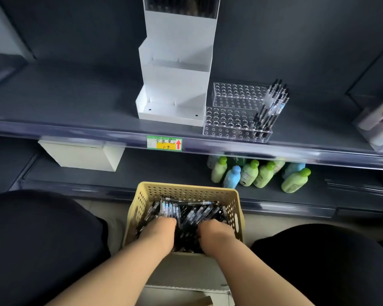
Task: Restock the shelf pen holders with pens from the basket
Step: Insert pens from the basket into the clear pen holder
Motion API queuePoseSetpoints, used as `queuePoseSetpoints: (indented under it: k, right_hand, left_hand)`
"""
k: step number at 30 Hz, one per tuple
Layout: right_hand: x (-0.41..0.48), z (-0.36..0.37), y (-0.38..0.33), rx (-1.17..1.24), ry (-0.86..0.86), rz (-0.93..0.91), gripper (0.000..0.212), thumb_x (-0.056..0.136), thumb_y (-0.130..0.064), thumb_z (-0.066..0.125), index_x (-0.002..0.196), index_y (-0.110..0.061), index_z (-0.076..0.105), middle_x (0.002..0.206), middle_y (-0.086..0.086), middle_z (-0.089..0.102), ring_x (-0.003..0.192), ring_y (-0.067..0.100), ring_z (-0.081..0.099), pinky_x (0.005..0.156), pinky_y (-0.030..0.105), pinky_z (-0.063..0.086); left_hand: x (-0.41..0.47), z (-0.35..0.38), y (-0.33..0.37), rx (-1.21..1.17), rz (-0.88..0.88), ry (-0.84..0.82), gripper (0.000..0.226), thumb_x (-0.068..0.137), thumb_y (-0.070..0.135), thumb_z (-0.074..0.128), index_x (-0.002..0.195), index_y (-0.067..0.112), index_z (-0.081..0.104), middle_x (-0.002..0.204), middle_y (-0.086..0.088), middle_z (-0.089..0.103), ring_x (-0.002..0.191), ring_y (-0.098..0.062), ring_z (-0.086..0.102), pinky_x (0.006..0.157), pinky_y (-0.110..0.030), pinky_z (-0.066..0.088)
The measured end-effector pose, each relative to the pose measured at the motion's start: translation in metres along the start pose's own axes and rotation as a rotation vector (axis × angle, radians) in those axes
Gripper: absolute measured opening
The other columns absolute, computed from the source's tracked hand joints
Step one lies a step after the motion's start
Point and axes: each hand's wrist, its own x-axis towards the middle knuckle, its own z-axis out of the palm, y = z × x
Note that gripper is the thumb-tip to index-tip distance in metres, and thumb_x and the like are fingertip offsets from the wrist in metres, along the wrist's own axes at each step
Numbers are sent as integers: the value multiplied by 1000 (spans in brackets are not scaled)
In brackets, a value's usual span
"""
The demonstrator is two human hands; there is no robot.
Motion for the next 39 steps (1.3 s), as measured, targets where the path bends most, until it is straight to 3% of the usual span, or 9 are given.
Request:
queuePoseSetpoints:
  k: [5,9,15,21,25,29,34,37,39]
  right_hand:
    - [13,-8,1,59,60,31,34,90,-8,50,122,-14,55,123,7,59,112,28,58,87,37,48]
    - [26,-16,5,158,125,32,42,87,0,47,127,-15,49,128,8,50,114,30,54,90,39,47]
    - [52,-24,5,171,123,50,56,88,2,42,140,-12,28,144,12,32,127,32,41,103,47,39]
    - [64,-20,2,-18,145,0,41,93,-8,45,133,-10,39,129,13,48,117,32,49,90,42,46]
    - [69,-21,9,-80,136,64,37,92,-3,42,127,-9,50,126,12,54,114,30,53,87,39,47]
    - [65,-24,10,-89,129,75,37,92,-3,44,127,-10,51,129,11,46,117,29,46,84,38,47]
    - [48,-25,16,-53,155,91,39,90,-8,47,128,-15,51,133,8,41,125,28,38,97,40,38]
    - [37,-20,24,86,186,110,39,91,-10,45,128,-18,47,129,5,52,121,25,49,97,26,37]
    - [27,-19,29,223,211,114,31,95,-17,41,124,-21,52,123,2,60,112,23,55,78,11,39]
  left_hand:
    - [13,14,9,-83,-53,-55,28,90,10,53,118,14,53,121,-8,56,110,-25,56,91,-33,46]
    - [22,12,12,-216,-113,-7,27,96,16,41,121,11,51,120,-10,58,109,-27,57,88,-35,46]
    - [35,-1,17,-155,-90,173,52,88,-5,36,135,18,34,138,-6,35,120,-25,48,90,-34,43]
    - [47,-6,13,20,-10,400,41,84,11,62,123,16,54,122,-7,48,111,-28,49,86,-39,44]
    - [55,0,11,168,70,336,36,93,7,40,127,19,44,133,1,38,127,-22,31,101,-35,27]
    - [55,-9,6,135,117,406,30,78,9,66,106,19,60,110,0,56,110,-23,49,89,-36,39]
    - [58,-6,-3,223,167,372,36,91,6,44,124,18,47,127,0,49,125,-23,38,103,-33,27]
    - [53,-7,-5,292,147,330,37,93,5,39,129,14,45,130,-6,46,126,-26,38,106,-34,25]
    - [47,-9,-6,336,91,294,40,93,3,38,131,12,44,132,-9,43,127,-27,37,108,-35,24]
